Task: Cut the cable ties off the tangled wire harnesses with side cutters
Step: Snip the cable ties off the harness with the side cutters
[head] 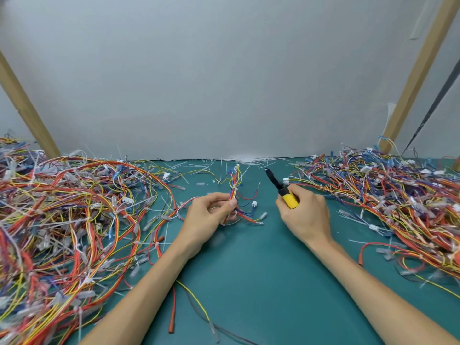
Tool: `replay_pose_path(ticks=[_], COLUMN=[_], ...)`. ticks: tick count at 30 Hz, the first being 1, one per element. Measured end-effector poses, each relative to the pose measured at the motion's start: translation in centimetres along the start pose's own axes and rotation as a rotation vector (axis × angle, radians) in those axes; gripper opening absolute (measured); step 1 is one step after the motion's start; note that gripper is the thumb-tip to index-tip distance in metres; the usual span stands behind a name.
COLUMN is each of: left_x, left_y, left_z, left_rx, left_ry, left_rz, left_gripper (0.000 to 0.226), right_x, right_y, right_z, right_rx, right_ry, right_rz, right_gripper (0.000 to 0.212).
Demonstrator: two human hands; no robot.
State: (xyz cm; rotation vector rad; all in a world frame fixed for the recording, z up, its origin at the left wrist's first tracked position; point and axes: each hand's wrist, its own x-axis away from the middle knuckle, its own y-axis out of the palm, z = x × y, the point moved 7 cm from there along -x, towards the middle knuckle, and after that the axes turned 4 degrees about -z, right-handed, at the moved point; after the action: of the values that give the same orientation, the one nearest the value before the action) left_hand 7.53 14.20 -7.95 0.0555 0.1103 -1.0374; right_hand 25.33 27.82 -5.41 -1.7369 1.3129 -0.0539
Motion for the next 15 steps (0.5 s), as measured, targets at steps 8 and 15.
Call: replay_pose_path(ticks=[8,15], left_x=[0.0,1.1], left_y=[-0.1,-0.8], left_z=[0.2,-2.3], left_rx=[-0.162,-0.670], left_ry=[0.051,-0.094], left_rz=[0.024,0.016], left_gripper=[0.009,0.019], right_x=[0.8,6.0], right_y=[0.1,2.4], right_z=[-2.6,-13.3], right_rx=[0.077,0.062], right_ry=[-0.190,-0.612], right_rz=[-0.052,-0.228], right_gripper=[0.021,0.031])
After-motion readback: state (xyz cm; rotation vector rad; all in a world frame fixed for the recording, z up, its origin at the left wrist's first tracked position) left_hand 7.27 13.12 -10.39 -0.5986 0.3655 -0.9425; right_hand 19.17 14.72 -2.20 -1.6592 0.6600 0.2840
